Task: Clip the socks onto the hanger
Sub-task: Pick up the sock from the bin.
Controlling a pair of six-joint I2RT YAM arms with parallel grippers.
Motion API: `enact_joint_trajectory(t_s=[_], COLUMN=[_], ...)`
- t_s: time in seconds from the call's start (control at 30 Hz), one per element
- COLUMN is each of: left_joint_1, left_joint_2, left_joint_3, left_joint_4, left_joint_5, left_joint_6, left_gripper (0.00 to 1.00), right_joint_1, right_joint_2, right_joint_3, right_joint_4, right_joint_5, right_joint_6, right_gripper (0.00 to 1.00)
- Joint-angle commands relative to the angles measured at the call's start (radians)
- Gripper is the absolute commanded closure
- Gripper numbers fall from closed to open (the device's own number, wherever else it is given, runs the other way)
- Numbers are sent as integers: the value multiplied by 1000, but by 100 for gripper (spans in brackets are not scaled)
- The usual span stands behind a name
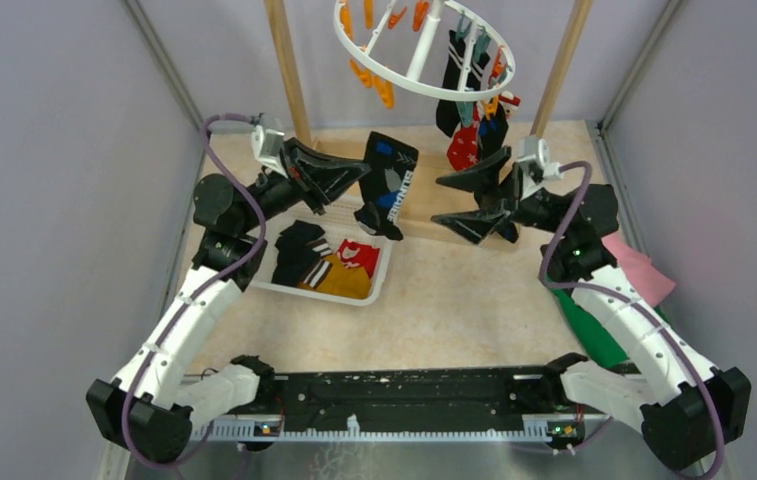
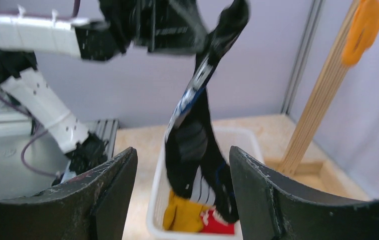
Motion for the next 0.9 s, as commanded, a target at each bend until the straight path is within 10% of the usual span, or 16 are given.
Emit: enact_joint_trajectory(t_s=[0.0, 0.37, 0.87], left_joint_1=[-128, -257, -259], left_joint_2=[22, 110, 99], left_joint_3=[66, 78, 68], left_joint_4=[126, 179, 189], left_joint_5=[-43, -87, -94], left_joint_6=[12, 38, 32], left_gripper=[100, 100, 100], right_joint_1=[18, 20, 18], right_joint_2=[34, 22, -21], right_joint_3=[144, 197, 153], right_joint_4=[183, 144, 39], right_joint_5=[122, 161, 192], right_joint_6=[182, 247, 171], right_gripper=[33, 56, 55])
